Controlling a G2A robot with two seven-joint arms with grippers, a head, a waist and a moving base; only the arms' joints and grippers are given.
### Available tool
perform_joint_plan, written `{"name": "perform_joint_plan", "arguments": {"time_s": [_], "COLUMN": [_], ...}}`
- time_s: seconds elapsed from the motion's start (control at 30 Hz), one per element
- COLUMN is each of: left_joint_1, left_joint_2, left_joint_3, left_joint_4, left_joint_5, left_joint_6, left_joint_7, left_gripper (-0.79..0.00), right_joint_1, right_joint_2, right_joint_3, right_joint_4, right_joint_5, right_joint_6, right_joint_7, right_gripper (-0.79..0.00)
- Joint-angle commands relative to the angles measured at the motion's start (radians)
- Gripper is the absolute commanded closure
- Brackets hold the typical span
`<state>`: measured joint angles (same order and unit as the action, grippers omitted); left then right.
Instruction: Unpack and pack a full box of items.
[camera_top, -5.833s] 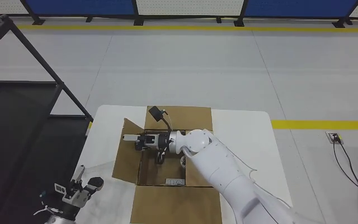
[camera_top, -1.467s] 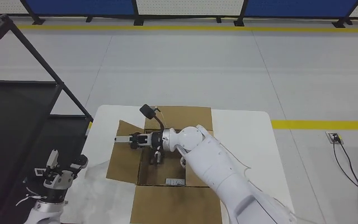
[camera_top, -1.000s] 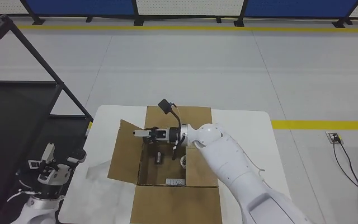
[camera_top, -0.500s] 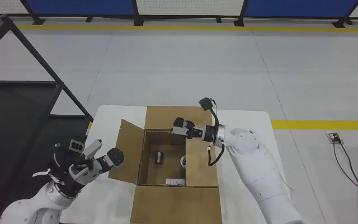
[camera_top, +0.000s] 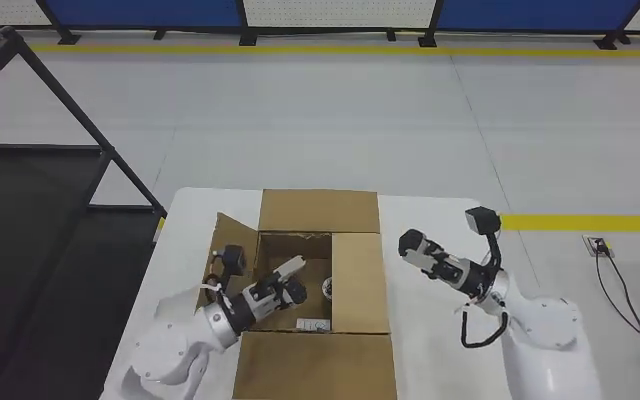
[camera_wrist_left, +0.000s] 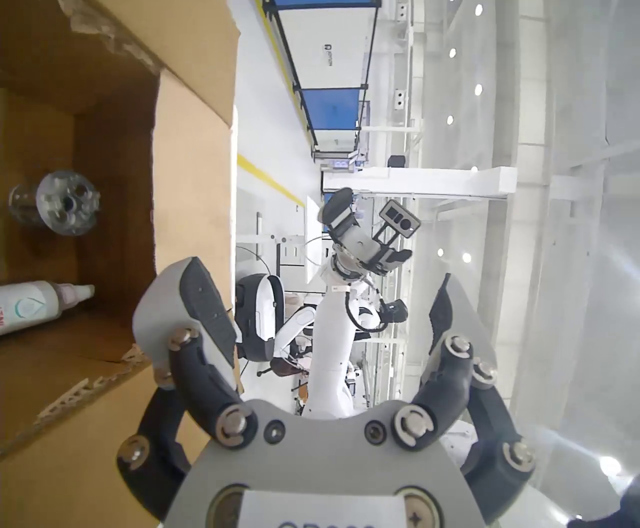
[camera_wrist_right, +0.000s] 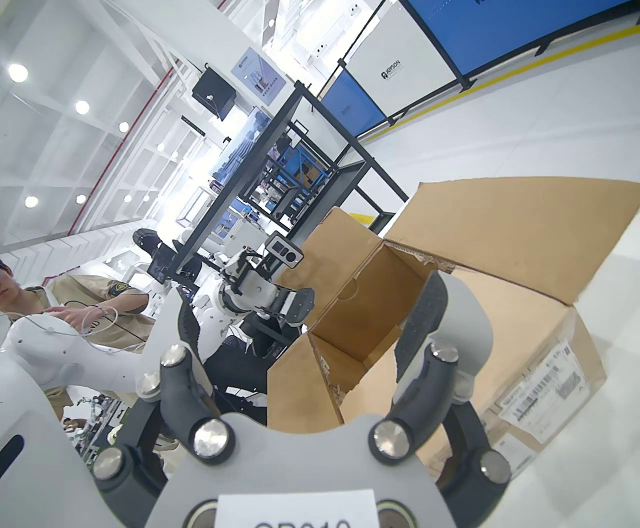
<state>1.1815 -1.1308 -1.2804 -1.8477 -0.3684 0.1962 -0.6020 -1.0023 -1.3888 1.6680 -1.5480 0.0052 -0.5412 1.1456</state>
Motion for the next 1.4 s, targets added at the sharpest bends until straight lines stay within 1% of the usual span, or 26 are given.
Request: {"name": "perform_joint_plan", "arguments": {"time_s": [0.0, 0.3, 0.33, 0.4, 0.53, 0.6, 0.7, 0.77, 0.9, 1.2, 1.37], "left_joint_1": [-0.002, -0.002, -0.001, -0.004, -0.024, -0.043, -0.071, -0.089, -0.128, -0.216, -0.25], "left_joint_2": [-0.001, -0.001, 0.0, 0.001, 0.007, 0.009, 0.008, 0.005, 0.001, -0.021, -0.035], "left_joint_3": [0.006, 0.006, 0.002, -0.015, -0.048, -0.05, -0.035, -0.022, 0.007, 0.113, 0.174], "left_joint_4": [0.003, 0.003, 0.011, 0.033, 0.084, 0.117, 0.162, 0.186, 0.217, 0.287, 0.336], "left_joint_5": [-0.003, -0.003, -0.003, -0.013, -0.026, 0.002, 0.035, 0.03, 0.029, 0.047, 0.07], "left_joint_6": [0.005, 0.005, 0.005, 0.001, -0.015, -0.027, -0.046, -0.04, -0.025, 0.006, 0.004], "left_joint_7": [0.0, 0.0, 0.005, 0.002, -0.071, -0.082, -0.082, -0.072, -0.095, -0.073, -0.042], "left_gripper": [-0.785, -0.785, -0.785, -0.785, -0.785, -0.785, -0.785, -0.785, -0.785, -0.785, -0.785], "right_joint_1": [0.001, 0.001, 0.001, -0.009, -0.016, -0.02, -0.013, 0.005, 0.042, 0.077, 0.077], "right_joint_2": [0.0, 0.0, 0.0, 0.0, 0.003, 0.006, 0.015, 0.022, 0.037, 0.069, 0.084], "right_joint_3": [-0.001, -0.001, -0.001, -0.019, -0.053, -0.063, -0.055, -0.04, -0.019, 0.018, 0.026], "right_joint_4": [0.001, 0.001, 0.001, -0.018, -0.048, -0.057, -0.061, -0.047, -0.019, 0.029, 0.046], "right_joint_5": [0.0, 0.0, 0.0, -0.021, -0.063, -0.068, -0.07, -0.05, -0.008, 0.067, 0.091], "right_joint_6": [0.0, 0.0, 0.0, 0.016, 0.034, 0.03, 0.023, 0.021, 0.008, -0.017, -0.026], "right_joint_7": [0.0, 0.0, 0.0, -0.038, -0.112, -0.128, -0.127, -0.113, -0.072, -0.023, -0.011], "right_gripper": [-0.785, -0.785, -0.785, -0.785, -0.785, -0.785, -0.785, -0.785, -0.785, -0.785, -0.785]}}
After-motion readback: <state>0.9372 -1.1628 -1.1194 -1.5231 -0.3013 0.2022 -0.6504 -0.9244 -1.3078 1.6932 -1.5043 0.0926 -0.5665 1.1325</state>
